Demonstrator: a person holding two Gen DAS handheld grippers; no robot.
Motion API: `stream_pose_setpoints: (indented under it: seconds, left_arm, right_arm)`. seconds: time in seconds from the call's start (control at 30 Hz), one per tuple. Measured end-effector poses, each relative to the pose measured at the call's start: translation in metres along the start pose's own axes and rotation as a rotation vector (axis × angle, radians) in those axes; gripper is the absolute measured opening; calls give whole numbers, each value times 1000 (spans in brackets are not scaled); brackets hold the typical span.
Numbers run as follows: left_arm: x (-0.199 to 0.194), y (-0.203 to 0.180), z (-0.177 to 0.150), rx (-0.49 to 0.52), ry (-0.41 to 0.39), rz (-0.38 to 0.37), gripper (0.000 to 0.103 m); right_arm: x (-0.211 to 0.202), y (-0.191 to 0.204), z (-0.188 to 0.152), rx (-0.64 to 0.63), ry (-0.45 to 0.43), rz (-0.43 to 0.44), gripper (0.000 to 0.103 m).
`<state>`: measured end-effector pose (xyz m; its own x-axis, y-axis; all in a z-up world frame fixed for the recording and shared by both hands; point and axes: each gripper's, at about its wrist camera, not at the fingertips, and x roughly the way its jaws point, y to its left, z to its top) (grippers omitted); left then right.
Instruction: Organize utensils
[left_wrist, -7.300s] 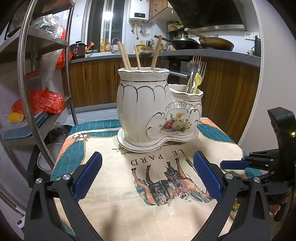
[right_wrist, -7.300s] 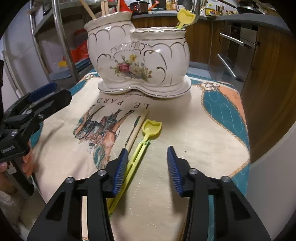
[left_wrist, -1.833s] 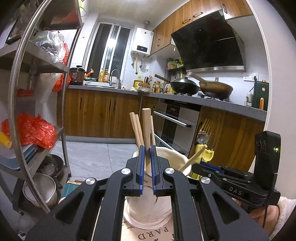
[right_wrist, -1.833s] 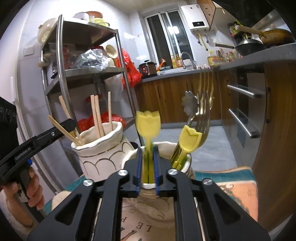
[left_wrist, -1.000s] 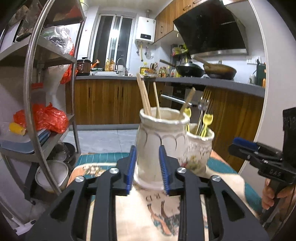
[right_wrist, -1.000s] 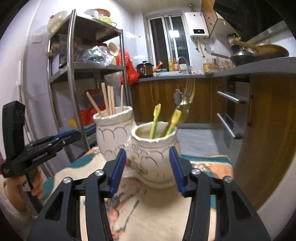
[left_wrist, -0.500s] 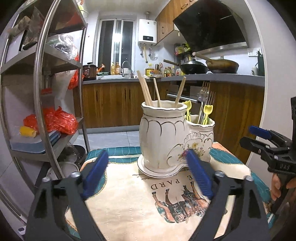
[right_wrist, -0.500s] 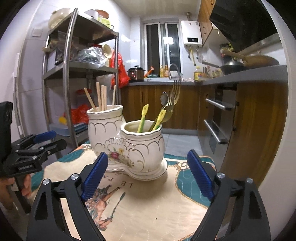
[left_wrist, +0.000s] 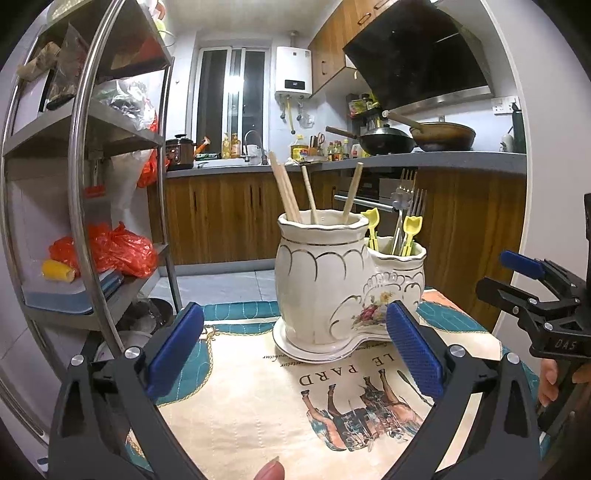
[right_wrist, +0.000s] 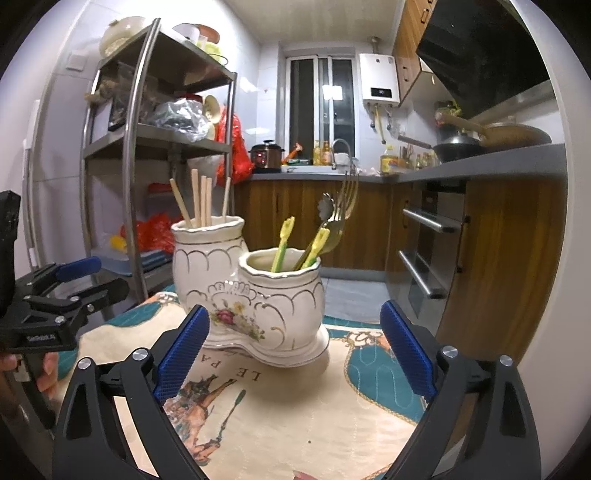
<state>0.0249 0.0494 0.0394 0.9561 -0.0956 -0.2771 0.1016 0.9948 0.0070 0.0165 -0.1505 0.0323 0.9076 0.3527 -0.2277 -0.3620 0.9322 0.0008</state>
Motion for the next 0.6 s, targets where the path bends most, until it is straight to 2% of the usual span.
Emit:
stream_pose_setpoints:
  seconds: [0.17,0.6]
  left_arm:
    - [-2,-3,1,23,-11,0,97]
    - [-3,1,0,-2,-4,10,97]
  right_arm:
    - [3,-1,1,5,12,2,94]
    - [2,-2,0,6,9,-2,94]
